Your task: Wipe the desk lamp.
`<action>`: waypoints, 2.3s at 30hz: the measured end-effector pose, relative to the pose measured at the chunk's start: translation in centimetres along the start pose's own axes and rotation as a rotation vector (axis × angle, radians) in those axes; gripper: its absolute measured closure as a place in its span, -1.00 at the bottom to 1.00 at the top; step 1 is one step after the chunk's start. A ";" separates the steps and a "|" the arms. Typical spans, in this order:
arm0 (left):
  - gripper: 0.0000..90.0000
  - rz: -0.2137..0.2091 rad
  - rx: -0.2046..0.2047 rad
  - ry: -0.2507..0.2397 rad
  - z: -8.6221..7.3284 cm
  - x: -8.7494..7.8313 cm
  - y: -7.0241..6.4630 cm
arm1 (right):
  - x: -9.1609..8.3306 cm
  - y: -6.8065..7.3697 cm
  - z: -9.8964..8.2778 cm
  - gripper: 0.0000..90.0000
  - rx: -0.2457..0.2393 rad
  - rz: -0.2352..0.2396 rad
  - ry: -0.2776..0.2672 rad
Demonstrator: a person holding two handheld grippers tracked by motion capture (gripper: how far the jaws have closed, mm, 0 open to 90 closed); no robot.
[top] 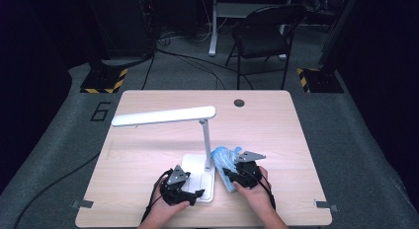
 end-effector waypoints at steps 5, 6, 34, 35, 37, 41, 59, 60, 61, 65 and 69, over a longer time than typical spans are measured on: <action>-0.69 0.002 0.014 0.001 -0.1 0.0 -0.2 | -0.1 0.1 -0.1 0.46 0.003 0.001 0.002; -0.69 0.002 -0.003 -0.004 -0.2 0.0 -0.3 | -0.1 0.2 -0.1 0.45 -0.003 0.005 0.008; -0.69 0.015 -0.012 -0.038 -0.4 0.1 -0.4 | 1.2 2.3 1.2 0.48 -0.019 0.065 0.029; -0.69 0.015 -0.012 -0.038 -0.4 0.1 -0.4 | 1.3 2.5 1.3 0.48 -0.026 0.063 0.032; -0.69 0.016 -0.012 -0.038 -0.4 0.1 -0.4 | 1.5 2.6 1.4 0.49 -0.048 0.065 0.035; -0.69 0.015 -0.012 -0.039 -0.4 0.1 -0.4 | 1.8 2.3 1.7 0.50 -0.055 0.072 0.044; -0.69 0.011 -0.008 -0.038 -0.4 0.1 -0.3 | 1.7 1.3 1.9 0.49 -0.173 0.180 0.028; -0.69 0.011 -0.009 -0.038 -0.4 0.1 -0.3 | 1.6 1.4 1.9 0.49 -0.174 0.186 0.030; -0.69 0.011 -0.009 -0.038 -0.4 0.1 -0.3 | 1.6 1.5 2.0 0.49 -0.181 0.191 0.029; -0.69 0.013 -0.008 -0.040 -0.4 0.1 -0.4 | 1.2 1.7 2.2 0.50 -0.203 0.204 0.030; -0.69 0.016 -0.008 -0.046 -0.5 0.2 -0.4 | 1.1 1.7 2.5 0.50 -0.242 0.215 0.038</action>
Point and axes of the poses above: each handheld gripper's, and its own axes: x roughly forward along the jaws, z roughly out of its top, y roughly to its left, the point moved 2 cm from there along x, roughly forward along the jaws, and after that the axes turned 2 degrees about -y, right-handed, at the moved point
